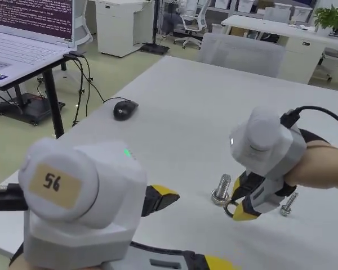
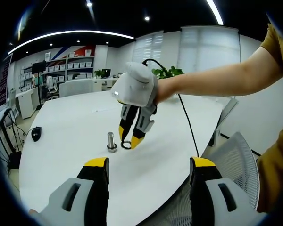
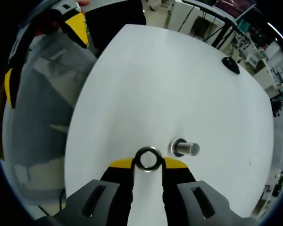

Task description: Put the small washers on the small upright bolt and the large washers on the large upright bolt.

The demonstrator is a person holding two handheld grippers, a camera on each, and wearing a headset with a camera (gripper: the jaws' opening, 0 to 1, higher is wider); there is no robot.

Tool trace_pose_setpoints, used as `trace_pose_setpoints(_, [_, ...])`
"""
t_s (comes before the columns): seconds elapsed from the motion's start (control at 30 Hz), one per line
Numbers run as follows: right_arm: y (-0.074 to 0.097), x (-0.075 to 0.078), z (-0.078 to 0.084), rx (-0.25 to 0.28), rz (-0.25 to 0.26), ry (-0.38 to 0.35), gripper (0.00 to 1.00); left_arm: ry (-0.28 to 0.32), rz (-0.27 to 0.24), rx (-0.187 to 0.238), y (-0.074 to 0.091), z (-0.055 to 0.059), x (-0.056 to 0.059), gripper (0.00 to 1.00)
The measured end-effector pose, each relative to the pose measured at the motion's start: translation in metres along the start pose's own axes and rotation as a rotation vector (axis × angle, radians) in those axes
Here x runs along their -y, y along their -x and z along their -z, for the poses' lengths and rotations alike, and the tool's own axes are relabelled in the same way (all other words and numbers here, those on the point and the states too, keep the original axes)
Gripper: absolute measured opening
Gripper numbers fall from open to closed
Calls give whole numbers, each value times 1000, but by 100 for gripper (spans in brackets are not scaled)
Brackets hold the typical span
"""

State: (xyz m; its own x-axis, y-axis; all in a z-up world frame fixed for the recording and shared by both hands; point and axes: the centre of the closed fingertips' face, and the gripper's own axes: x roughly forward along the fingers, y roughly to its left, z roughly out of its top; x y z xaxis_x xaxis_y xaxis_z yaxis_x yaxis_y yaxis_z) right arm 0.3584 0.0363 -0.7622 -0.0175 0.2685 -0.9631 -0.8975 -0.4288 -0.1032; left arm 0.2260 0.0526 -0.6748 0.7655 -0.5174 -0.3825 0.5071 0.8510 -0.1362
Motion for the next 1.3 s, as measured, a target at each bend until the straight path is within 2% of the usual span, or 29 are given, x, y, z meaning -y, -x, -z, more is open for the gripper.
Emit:
trace_pose_setpoints(0.27, [17, 29, -6, 13, 55, -10, 22, 3, -3, -4, 0, 1, -3, 68])
trace_pose_setpoints(0.4, [17, 37, -9, 0, 68, -4, 22, 4, -5, -2, -1, 0, -3, 68])
trace_pose_setpoints(0.63, [11, 48, -15, -5, 59, 4, 22, 8, -6, -12, 0, 1, -5, 68])
trace_pose_setpoints(1.0, [-4, 53, -11, -30, 29, 14, 22, 18, -4, -15, -2, 2, -6, 68])
trace_pose_setpoints(1.13, [-9, 54, -7, -39, 22, 14, 22, 22, -3, -29, -3, 4, -7, 68])
trace_pose_setpoints(1.3, [-15, 54, -5, -41, 13, 7, 22, 23, -2, -22, -3, 4, -8, 68])
